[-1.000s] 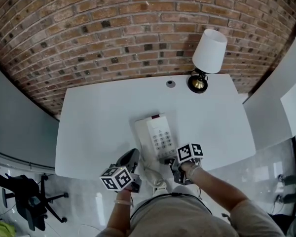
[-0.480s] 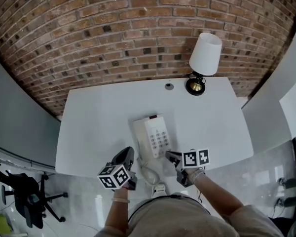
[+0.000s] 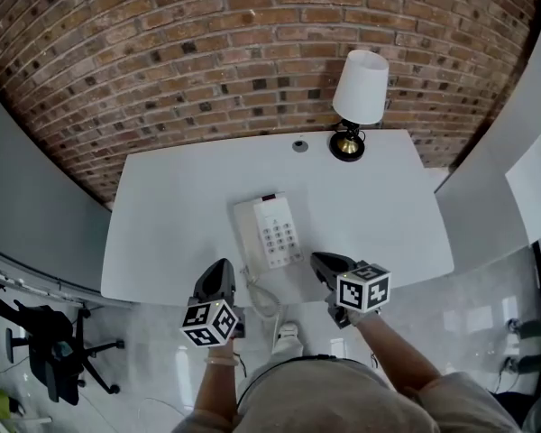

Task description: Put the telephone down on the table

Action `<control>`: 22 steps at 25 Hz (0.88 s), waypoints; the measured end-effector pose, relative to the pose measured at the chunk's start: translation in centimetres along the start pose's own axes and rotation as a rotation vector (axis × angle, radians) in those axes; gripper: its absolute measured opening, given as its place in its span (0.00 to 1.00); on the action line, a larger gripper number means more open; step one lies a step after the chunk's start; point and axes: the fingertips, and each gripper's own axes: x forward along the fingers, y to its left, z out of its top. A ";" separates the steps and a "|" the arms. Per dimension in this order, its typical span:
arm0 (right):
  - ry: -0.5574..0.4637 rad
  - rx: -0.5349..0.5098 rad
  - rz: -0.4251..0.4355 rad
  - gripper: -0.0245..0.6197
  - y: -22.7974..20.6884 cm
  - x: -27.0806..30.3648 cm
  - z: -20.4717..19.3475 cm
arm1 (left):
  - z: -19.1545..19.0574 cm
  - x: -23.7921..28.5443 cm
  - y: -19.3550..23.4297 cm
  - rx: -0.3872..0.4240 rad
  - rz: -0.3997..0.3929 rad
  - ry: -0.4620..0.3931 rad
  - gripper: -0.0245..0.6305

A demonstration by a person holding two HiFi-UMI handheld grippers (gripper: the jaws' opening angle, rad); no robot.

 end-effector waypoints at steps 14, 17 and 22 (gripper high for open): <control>-0.200 -0.192 -0.063 0.05 0.3 -7.5 2.3 | 0.9 -7.0 -2.1 0.118 0.100 -0.088 0.05; -0.221 -0.211 -0.069 0.05 0.5 -8.8 1.9 | 0.7 -8.5 -2.6 0.123 0.118 -0.103 0.05; -0.248 -0.245 -0.073 0.05 1.0 -10.7 1.2 | 0.3 -10.7 -3.4 0.143 0.142 -0.123 0.05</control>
